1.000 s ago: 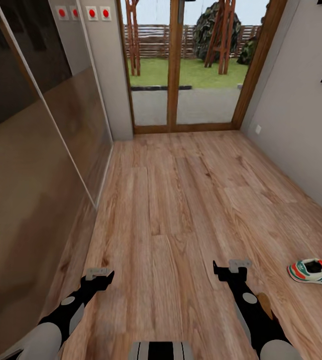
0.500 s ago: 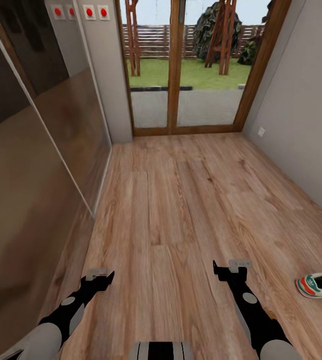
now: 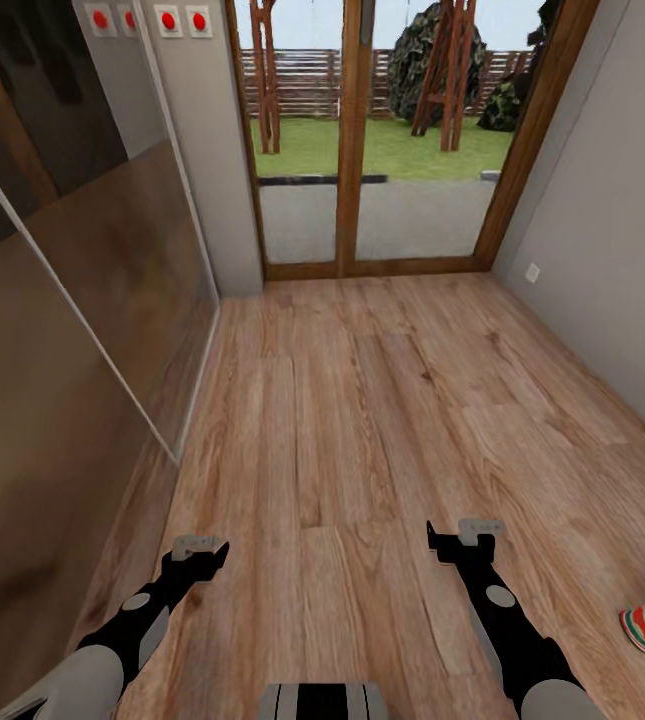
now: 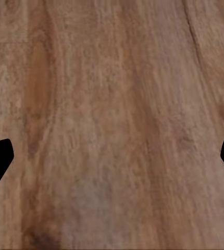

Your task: Pick up the two gym shoes and the two sandals from the corridor floor and place them onto the hallstand (shoe rack) in the corridor, making sure they are on the rack and not on the floor. Arrange them so the two gym shoes are next to each other and the two sandals are next to each other.

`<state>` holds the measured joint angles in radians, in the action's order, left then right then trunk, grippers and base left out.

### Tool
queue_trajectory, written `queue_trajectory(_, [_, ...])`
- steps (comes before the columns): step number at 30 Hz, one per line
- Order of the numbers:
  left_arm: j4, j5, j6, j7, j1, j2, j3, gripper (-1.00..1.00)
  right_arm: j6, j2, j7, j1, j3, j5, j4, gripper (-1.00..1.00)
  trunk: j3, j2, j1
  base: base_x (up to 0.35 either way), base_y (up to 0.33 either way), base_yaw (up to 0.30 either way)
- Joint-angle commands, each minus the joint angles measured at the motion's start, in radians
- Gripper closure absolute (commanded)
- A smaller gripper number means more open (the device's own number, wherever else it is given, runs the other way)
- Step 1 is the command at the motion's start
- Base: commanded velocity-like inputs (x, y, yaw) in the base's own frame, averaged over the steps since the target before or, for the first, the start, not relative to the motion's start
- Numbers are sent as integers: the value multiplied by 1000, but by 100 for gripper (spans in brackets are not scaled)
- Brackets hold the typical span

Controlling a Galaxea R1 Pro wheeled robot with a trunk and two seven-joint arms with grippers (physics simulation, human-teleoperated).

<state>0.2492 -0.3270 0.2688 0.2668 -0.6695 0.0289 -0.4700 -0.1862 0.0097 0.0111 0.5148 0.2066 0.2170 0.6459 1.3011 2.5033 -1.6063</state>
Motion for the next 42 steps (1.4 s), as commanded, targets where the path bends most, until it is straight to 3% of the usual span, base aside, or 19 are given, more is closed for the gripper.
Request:
queue_trajectory(1, [-1, -9, 4, 5, -1, 0, -9, -100, -3, 1, 1, 1, 5, 10, 0, -100, 1, 0, 0, 326, 0, 0])
queue_trajectory(42, [-1, -9, 3, 5, -1, 0, -9, -100, -4, 2, 1, 1, 5, 10, 1, -100, 1, 0, 0, 337, 0, 0])
